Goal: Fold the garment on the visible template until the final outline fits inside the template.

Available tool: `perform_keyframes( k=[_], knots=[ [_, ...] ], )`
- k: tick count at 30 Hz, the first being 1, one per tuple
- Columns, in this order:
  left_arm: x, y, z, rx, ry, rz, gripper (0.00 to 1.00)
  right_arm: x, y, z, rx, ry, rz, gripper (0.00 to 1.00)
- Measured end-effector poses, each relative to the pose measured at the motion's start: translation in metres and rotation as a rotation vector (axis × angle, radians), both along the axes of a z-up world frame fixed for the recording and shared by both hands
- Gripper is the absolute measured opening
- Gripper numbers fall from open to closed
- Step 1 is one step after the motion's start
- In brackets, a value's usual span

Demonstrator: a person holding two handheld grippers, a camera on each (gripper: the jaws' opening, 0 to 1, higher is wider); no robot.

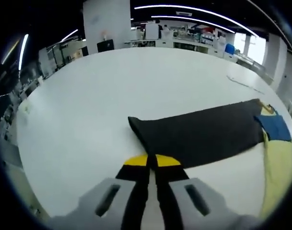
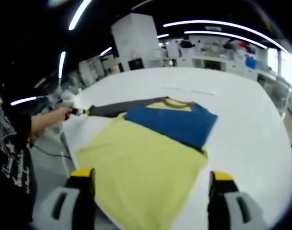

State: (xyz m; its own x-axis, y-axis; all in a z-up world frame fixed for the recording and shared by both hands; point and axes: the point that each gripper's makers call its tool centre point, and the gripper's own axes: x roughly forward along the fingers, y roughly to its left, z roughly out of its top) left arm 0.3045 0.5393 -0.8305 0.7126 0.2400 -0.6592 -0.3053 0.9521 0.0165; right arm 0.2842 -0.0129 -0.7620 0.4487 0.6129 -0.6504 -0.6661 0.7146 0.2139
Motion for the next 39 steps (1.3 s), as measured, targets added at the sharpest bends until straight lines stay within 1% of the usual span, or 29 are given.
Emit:
perform_keyframes(
  k=[2,6,7,12,13,15,24,26,31,34,39],
  knots=[
    [0.003,-0.003,0.001,-0.004,-0.007,-0.010,0.01,0.000,0.001,0.000,0.003,0.001,-0.001,0.99],
    [0.005,-0.012,0.010,0.004,-0.021,-0.034,0.00,-0.001,0.000,0.001,0.002,-0.003,0.000,0.99],
    [0.006,-0.011,0.011,0.008,-0.023,-0.039,0.00,-0.002,0.000,0.001,0.002,-0.003,0.002,0.99],
    [0.013,-0.020,0.022,0.011,-0.039,-0.069,0.00,-0.004,0.001,0.003,0.001,-0.009,0.008,0.99],
    [0.015,-0.020,0.022,0.016,-0.041,-0.075,0.00,-0.004,0.002,0.004,0.001,-0.011,0.010,0.99],
    [0.018,-0.026,0.025,0.027,-0.035,-0.092,0.00,-0.006,0.003,0.004,-0.001,-0.012,0.019,0.99],
    [0.032,-0.045,0.035,0.019,-0.050,-0.148,0.00,-0.008,0.005,0.004,-0.004,-0.016,0.037,0.99],
    [0.036,-0.051,0.038,0.017,-0.052,-0.160,0.00,-0.008,0.006,0.003,-0.004,-0.017,0.044,0.99],
    [0.044,-0.064,0.046,0.001,-0.080,-0.182,0.00,-0.010,0.010,0.003,-0.001,-0.016,0.061,0.99],
    [0.044,-0.081,0.049,-0.022,-0.086,-0.195,0.00,-0.011,0.013,0.002,0.002,-0.016,0.070,0.99],
    [0.052,-0.097,0.053,-0.041,-0.106,-0.218,0.00,-0.011,0.014,0.002,0.002,-0.017,0.074,0.99]
  ],
)
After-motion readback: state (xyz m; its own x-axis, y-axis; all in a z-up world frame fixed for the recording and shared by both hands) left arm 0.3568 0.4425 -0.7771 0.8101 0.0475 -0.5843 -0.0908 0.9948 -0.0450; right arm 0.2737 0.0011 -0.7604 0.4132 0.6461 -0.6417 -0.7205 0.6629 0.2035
